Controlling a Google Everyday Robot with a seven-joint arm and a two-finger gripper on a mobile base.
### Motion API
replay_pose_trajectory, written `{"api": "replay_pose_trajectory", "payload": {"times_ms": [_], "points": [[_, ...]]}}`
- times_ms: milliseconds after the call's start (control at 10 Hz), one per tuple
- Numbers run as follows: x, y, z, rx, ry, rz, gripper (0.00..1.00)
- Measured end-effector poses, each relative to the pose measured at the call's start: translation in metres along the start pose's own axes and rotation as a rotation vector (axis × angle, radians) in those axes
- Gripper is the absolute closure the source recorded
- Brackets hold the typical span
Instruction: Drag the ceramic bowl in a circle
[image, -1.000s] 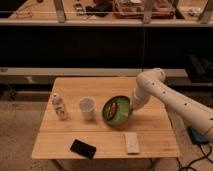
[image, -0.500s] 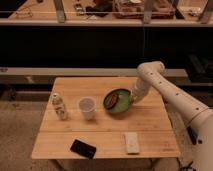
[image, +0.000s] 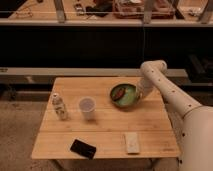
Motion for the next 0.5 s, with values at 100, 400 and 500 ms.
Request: {"api": "replay_pose_trajectory", "payload": {"times_ms": [100,400,500], "points": [[0.004,0.011,0.001,-0.010,0.004,0.024,1.00],[0.011,0.061,-0.003,-0.036,0.021,0.103,1.00],[0.008,0.075,-0.005,-0.045,0.024,0.111,1.00]]}}
